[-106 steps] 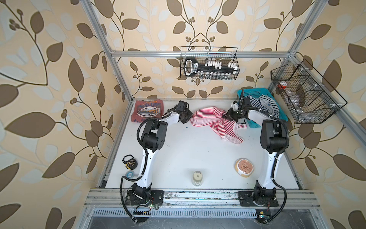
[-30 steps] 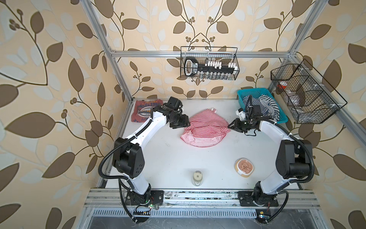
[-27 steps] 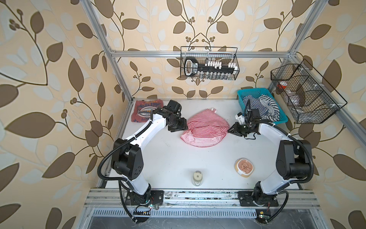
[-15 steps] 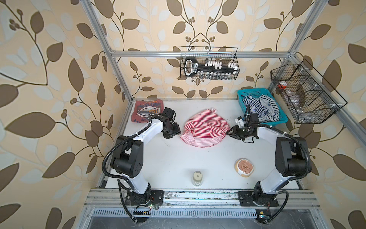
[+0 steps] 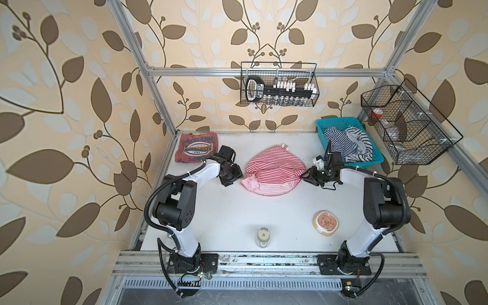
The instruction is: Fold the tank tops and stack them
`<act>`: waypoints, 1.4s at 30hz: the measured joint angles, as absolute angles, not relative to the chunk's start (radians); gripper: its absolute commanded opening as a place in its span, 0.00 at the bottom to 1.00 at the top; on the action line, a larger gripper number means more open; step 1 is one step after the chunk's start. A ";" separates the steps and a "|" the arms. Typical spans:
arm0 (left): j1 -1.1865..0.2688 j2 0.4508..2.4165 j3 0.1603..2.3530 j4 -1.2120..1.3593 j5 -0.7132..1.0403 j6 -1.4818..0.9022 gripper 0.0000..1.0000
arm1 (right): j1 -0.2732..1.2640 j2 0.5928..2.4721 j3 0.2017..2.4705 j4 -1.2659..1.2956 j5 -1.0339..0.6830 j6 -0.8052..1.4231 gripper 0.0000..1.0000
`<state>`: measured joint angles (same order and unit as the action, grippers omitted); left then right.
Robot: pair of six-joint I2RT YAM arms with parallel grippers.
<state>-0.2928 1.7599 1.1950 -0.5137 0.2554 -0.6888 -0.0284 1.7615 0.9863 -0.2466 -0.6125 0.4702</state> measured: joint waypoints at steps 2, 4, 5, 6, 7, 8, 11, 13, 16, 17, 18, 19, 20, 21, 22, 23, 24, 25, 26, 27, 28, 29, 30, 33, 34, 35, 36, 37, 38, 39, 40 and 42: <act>-0.293 1.765 1.195 -0.505 0.258 -0.691 0.63 | -0.028 1.762 0.986 -0.240 -0.613 0.472 0.34; -0.293 1.767 1.195 -0.495 0.260 -0.694 0.64 | -0.028 1.765 0.986 -0.232 -0.613 0.478 0.36; -0.293 1.769 1.195 -0.491 0.262 -0.698 0.64 | -0.027 1.768 0.986 -0.228 -0.613 0.480 0.37; -0.293 1.772 1.195 -0.488 0.263 -0.701 0.64 | -0.026 1.772 0.986 -0.223 -0.613 0.482 0.38; -0.293 1.775 1.195 -0.484 0.265 -0.705 0.65 | -0.024 1.776 0.987 -0.222 -0.613 0.483 0.38; -0.293 1.776 1.195 -0.482 0.266 -0.708 0.65 | -0.022 1.781 0.988 -0.220 -0.613 0.485 0.39; -0.293 1.779 1.195 -0.479 0.278 -0.711 0.65 | -0.007 1.797 0.997 -0.220 -0.613 0.487 0.39; -0.293 1.779 1.195 -0.474 0.281 -0.713 0.66 | 0.002 1.806 1.004 -0.220 -0.613 0.489 0.40; -0.293 1.779 1.195 -0.474 0.285 -0.714 0.66 | 0.014 1.818 1.013 -0.215 -0.613 0.494 0.40; -0.293 1.779 1.195 -0.474 0.286 -0.714 0.66 | 0.018 1.821 1.014 -0.213 -0.613 0.496 0.39; -0.293 1.779 1.195 -0.474 0.288 -0.714 0.66 | 0.019 1.824 1.015 -0.212 -0.612 0.498 0.39; -0.293 1.780 1.195 -0.474 0.288 -0.713 0.66 | 0.020 1.827 1.015 -0.212 -0.612 0.498 0.38; -0.293 1.781 1.195 -0.474 0.288 -0.713 0.66 | 0.020 1.829 1.015 -0.212 -0.611 0.498 0.38; -0.293 1.782 1.195 -0.474 0.288 -0.713 0.66 | 0.020 1.833 1.016 -0.212 -0.609 0.498 0.38; -0.293 1.782 1.195 -0.474 0.288 -0.713 0.67 | 0.020 1.836 1.016 -0.212 -0.609 0.498 0.38; -0.293 1.784 1.195 -0.474 0.289 -0.713 0.67 | 0.019 1.840 1.017 -0.212 -0.608 0.498 0.36; -0.293 1.785 1.195 -0.474 0.289 -0.713 0.67 | 0.019 1.846 1.019 -0.212 -0.606 0.500 0.33; -0.293 1.787 1.195 -0.473 0.289 -0.713 0.67 | 0.020 1.850 1.020 -0.211 -0.604 0.502 0.29; -0.293 1.789 1.195 -0.473 0.289 -0.713 0.68 | 0.020 1.855 1.021 -0.210 -0.601 0.505 0.25; -0.293 1.791 1.195 -0.474 0.289 -0.713 0.68 | 0.020 1.860 1.021 -0.209 -0.601 0.506 0.21; -0.293 1.791 1.195 -0.474 0.289 -0.713 0.69 | 0.020 1.862 1.022 -0.208 -0.599 0.508 0.18; -0.293 1.791 1.195 -0.474 0.289 -0.713 0.69 | 0.020 1.864 1.023 -0.208 -0.596 0.508 0.15; -0.293 1.791 1.195 -0.474 0.289 -0.713 0.69 | 0.020 1.864 1.023 -0.208 -0.594 0.509 0.10; -0.293 1.791 1.195 -0.473 0.290 -0.714 0.69 | 0.020 1.864 1.025 -0.208 -0.590 0.510 0.02; -0.293 1.791 1.195 -0.472 0.291 -0.714 0.69 | 0.020 1.864 1.025 -0.208 -0.589 0.509 0.00; -0.293 1.791 1.195 -0.469 0.296 -0.715 0.69 | 0.019 1.864 1.026 -0.209 -0.587 0.507 0.00; -0.293 1.791 1.195 -0.466 0.303 -0.717 0.69 | 0.019 1.864 1.026 -0.208 -0.586 0.506 0.00; -0.293 1.791 1.195 -0.463 0.310 -0.720 0.68 | 0.019 1.864 1.026 -0.209 -0.586 0.506 0.00; -0.293 1.791 1.195 -0.459 0.315 -0.724 0.68 | 0.019 1.864 1.026 -0.208 -0.586 0.506 0.00; -0.293 1.791 1.195 -0.453 0.322 -0.731 0.68 | 0.019 1.864 1.026 -0.208 -0.586 0.506 0.00; -0.293 1.791 1.193 -0.444 0.332 -0.736 0.68 | 0.019 1.864 1.026 -0.209 -0.586 0.506 0.00; -0.293 1.790 1.182 -0.423 0.347 -0.749 0.67 | 0.019 1.864 1.026 -0.208 -0.586 0.505 0.00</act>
